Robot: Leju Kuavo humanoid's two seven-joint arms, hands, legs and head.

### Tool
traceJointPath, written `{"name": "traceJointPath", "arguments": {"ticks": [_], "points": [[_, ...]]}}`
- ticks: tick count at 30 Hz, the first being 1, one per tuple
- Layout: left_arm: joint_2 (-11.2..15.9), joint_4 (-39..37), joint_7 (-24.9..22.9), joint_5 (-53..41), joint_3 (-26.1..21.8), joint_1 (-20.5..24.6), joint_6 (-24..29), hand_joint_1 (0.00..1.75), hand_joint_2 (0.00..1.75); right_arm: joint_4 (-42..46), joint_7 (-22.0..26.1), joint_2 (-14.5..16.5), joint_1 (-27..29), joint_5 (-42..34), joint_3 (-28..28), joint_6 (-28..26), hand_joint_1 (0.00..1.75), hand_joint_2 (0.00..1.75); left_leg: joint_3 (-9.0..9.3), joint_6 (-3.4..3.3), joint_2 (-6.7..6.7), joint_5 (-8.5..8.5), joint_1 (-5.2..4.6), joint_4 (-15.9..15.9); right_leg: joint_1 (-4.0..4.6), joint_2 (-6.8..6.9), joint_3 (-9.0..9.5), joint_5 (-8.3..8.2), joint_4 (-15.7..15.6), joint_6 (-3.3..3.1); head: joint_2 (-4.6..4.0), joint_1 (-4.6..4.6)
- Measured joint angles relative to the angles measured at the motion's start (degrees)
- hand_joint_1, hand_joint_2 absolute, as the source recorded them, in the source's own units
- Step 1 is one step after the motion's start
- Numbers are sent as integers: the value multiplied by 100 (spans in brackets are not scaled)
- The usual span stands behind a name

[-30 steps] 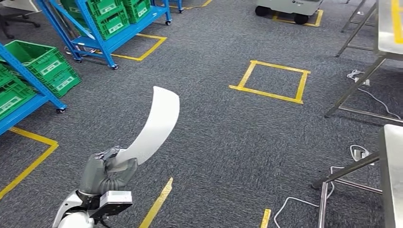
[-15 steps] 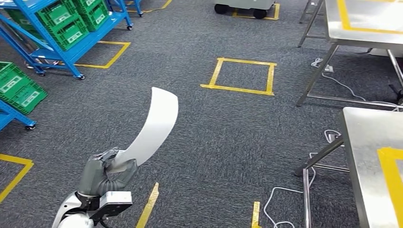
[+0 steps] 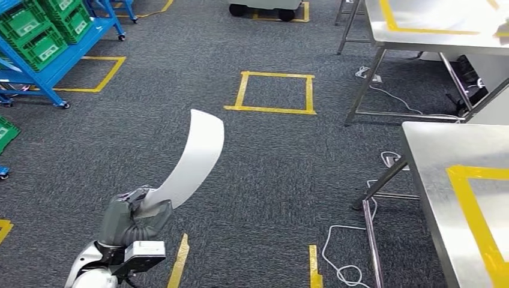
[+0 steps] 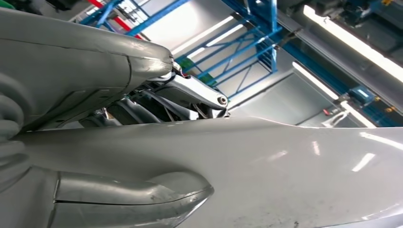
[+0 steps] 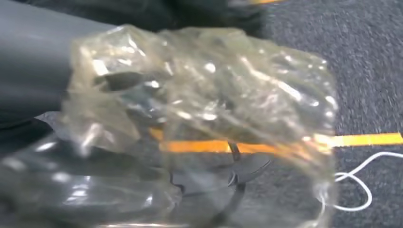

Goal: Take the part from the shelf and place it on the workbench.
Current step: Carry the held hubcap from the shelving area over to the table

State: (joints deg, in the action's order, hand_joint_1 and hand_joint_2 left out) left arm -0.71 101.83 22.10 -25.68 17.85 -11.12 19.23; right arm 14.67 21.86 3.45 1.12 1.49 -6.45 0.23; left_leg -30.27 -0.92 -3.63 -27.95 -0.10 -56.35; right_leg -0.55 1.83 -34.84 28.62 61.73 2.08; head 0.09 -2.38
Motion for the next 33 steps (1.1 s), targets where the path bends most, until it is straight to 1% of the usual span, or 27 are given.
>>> {"name": "traceJointPath", "arguments": {"ticks": [1,2,4,5,6,7,8,10,11,12,13,14,15,16,18,20,21,22,24,25,26,27,28,29,31,32,33], "points": [[1,0,-1,0,-1,3,0,175,175,0,0,0,-12,2,-9,-4,0,0,5,26,-37,-13,-14,-13,11,62,153,-62,-264,-33,0,-4],[2,0,-2,1,-2,6,0,175,175,0,-1,0,-20,4,-15,-7,0,0,8,50,-72,-23,-28,-25,24,96,222,-66,-383,-69,0,-8],[3,0,-9,2,-3,9,-1,175,175,-1,-4,0,-19,12,-21,-15,0,0,10,89,-135,-34,-31,-40,36,12,216,-72,-385,-141,0,-11],[3,0,-13,3,-3,11,-2,175,175,-2,-5,1,-11,16,-22,-20,0,0,8,116,-115,-67,-22,-64,30,-29,211,-83,-389,-171,0,-11],[3,0,-15,4,-3,12,-4,175,175,-2,-6,1,-6,21,-24,-25,0,0,-24,144,-42,-155,-10,-158,21,-74,208,-96,-397,-204,0,-19],[4,0,-18,6,-3,11,-5,175,175,-2,-6,1,-9,26,-25,-29,0,0,-108,172,61,-306,2,-368,10,-120,206,-111,-405,-235,0,-26],[4,-1,-21,7,-3,7,-6,175,175,-2,-6,1,-14,30,-26,-33,0,0,-247,192,179,-500,13,-693,7,-167,200,-121,-407,-258,0,-35],[7,-3,-25,9,-3,-4,-8,175,175,-2,-7,0,-22,33,-28,-38,0,0,-587,200,283,-832,23,-1449,18,-275,185,-133,-406,-283,0,-40],[8,-5,-26,9,-3,-8,-9,175,175,-2,-7,0,-17,34,-28,-40,0,0,-687,192,294,-865,23,-1659,26,-332,183,-136,-405,-288,0,-41],[8,-6,-27,9,-3,-9,-11,175,175,-3,-7,0,-11,35,-28,-39,0,0,-697,175,302,-783,22,-1663,34,-393,183,-139,-404,-291,0,-40],[8,-7,-28,9,-3,-9,-14,175,175,-3,-7,0,-7,37,-28,-39,0,0,-605,149,327,-602,20,-1452,39,-458,188,-143,-404,-290,0,-40],[9,-7,-30,9,-3,-7,-16,175,175,-4,-7,0,-7,40,-28,-39,0,0,-445,116,387,-373,18,-1097,41,-522,194,-148,-403,-287,0,-40],[9,-7,-31,9,-3,-4,-19,175,175,-4,-7,1,-12,46,-28,-39,0,0,-277,81,497,-186,14,-724,47,-581,195,-152,-399,-279,0,-38],[9,-7,-32,9,-3,0,-20,175,175,-4,-7,1,-20,54,-28,-40,0,0,-135,55,596,-74,15,-404,50,-637,182,-159,-391,-262,0,-37],[8,-7,-36,9,-3,9,-24,175,175,-4,-7,2,-26,70,-28,-41,0,0,-30,30,699,-50,7,-125,40,-728,125,-188,-385,-203,0,-34],[5,-7,-41,9,-7,17,-28,175,175,-7,-7,2,-8,84,-29,-42,0,0,-18,2,612,-33,12,-45,20,-780,64,-210,-386,-134,0,-32],[3,-7,-43,9,-9,20,-32,175,175,-8,-7,1,1,88,-29,-44,0,0,-6,-21,561,-7,18,-5,24,-716,21,-166,-333,-109,0,-25],[0,-7,-44,9,-13,22,-35,175,175,-9,-7,1,0,92,-30,-45,0,0,6,-46,496,18,26,34,31,-606,-67,-55,-168,-86,0,-9],[-4,-10,-49,9,-17,16,-45,175,175,-9,-7,1,-22,97,-30,-45,0,0,14,-77,362,34,16,62,34,-343,-378,298,480,-46,0,14],[-5,-14,-52,9,-19,13,-49,175,175,-9,-7,2,-30,101,-29,-44,0,0,10,-84,292,32,6,60,23,-278,-548,453,850,-25,0,19],[-5,-19,-56,10,-20,9,-54,175,175,-9,-7,2,-30,104,-29,-44,0,0,9,-86,225,29,-2,59,11,-246,-653,518,1091,-8,0,17],[-5,-22,-59,10,-21,10,-57,175,175,-9,-7,1,-24,107,-30,-44,0,0,10,-84,164,25,-7,58,1,-226,-660,483,1134,6,0,18],[-6,-26,-62,10,-22,11,-58,175,175,-9,-7,1,-17,108,-32,-46,0,0,13,-77,112,19,-8,55,-6,-200,-554,358,960,14,0,19],[-7,-28,-64,10,-23,11,-60,175,175,-9,-7,0,-14,108,-35,-48,0,0,21,-64,61,10,-8,51,-9,-146,-348,176,601,17,0,20],[-8,-28,-66,10,-27,13,-61,175,175,-9,-6,0,-31,108,-46,-49,0,0,31,-17,-26,-22,-30,25,9,38,64,-45,-125,-13,0,20],[-7,-28,-66,10,-28,15,-61,175,175,-9,-6,0,-42,109,-51,-49,0,0,32,9,-67,-36,-44,10,21,90,180,-80,-327,-46,0,14],[-7,-28,-66,10,-28,17,-62,175,175,-9,-6,0,-48,109,-56,-49,0,0,32,34,-104,-45,-58,-3,36,100,216,-65,-394,-85,0,11]]}}
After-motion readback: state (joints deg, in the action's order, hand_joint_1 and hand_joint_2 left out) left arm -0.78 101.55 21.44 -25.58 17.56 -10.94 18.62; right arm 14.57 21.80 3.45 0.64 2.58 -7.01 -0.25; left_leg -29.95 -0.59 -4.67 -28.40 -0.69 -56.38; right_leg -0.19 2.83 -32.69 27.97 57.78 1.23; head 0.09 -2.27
